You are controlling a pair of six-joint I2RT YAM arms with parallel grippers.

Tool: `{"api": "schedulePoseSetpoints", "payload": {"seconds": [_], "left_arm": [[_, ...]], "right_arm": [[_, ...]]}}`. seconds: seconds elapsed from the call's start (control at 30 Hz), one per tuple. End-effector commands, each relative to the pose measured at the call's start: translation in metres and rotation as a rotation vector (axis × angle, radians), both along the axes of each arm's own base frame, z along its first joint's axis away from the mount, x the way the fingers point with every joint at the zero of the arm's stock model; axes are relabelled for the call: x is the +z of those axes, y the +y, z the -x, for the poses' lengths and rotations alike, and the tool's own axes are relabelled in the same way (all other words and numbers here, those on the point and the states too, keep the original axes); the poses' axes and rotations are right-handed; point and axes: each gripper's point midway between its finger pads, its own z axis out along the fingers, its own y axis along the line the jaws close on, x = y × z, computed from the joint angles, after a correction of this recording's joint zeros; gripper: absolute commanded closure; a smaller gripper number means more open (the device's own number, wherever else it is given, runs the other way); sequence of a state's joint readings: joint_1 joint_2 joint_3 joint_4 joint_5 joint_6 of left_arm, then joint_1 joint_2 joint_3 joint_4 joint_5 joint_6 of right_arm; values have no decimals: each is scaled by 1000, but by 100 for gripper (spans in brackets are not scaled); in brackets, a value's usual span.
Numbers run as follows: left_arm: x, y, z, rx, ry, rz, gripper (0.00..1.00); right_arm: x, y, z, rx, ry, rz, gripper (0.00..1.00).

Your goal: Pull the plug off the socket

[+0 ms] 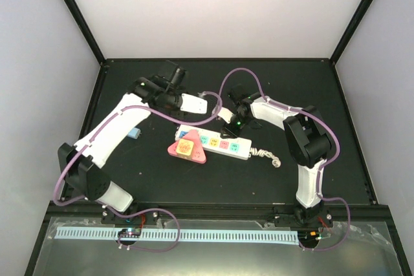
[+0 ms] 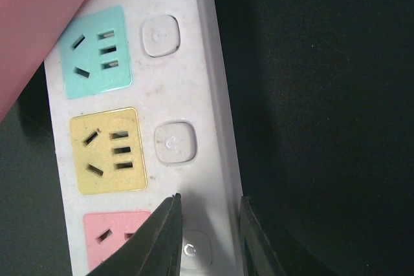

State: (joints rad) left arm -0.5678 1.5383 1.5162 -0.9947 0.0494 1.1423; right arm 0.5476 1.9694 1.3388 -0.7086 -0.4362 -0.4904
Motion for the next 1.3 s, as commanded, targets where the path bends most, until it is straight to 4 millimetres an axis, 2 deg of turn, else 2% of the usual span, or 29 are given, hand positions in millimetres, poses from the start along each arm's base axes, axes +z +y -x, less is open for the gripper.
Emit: {"api": "schedulePoseSetpoints", "payload": {"seconds": [0.0, 0.1, 0.23, 0.47, 0.6, 0.8, 1.0, 1.17, 1.27], "left_arm": [[34, 24, -11, 62, -82, 56, 92], [51, 41, -15, 124, -112, 98, 92], [60, 65, -11, 211, -99, 157, 93], [43, 110, 1, 356, -41, 199, 92], [45, 139, 16, 413, -56, 208, 92], [28, 176, 43, 471, -9, 170, 92], [-9, 186, 67, 471, 104, 133, 92], [-42, 175, 68, 446, 236, 167, 91], [-58, 172, 60, 451, 311, 175, 91]], "right_arm": [[-49, -24, 14, -8, 63, 160, 72], [-50, -25, 15, -5, 64, 160, 72], [-50, -25, 15, -4, 67, 160, 72], [-50, -25, 15, -6, 66, 159, 72], [-50, -25, 15, -5, 66, 159, 72], [-49, -24, 15, -6, 65, 159, 72], [-49, -25, 15, -9, 64, 159, 72], [-50, -25, 15, -8, 68, 163, 72], [-50, -25, 15, -8, 66, 162, 72]]}}
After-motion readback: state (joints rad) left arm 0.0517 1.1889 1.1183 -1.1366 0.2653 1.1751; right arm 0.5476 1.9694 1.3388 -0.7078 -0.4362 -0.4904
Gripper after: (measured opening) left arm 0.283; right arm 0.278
